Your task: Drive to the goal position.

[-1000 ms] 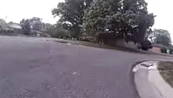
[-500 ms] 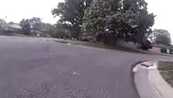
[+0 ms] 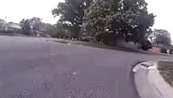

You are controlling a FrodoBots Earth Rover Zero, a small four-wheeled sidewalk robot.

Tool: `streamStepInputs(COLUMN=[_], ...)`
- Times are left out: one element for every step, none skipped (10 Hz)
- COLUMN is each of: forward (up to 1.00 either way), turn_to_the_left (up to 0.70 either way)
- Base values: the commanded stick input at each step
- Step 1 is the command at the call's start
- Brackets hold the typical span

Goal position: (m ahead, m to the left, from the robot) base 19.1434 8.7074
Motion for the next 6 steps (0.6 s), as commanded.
streamStepInputs(forward=[0.04,0.04,0.04,0.04,0.04,0.04], turn_to_the_left=[0.00,0.00,0.00,0.00,0.00,0.00])
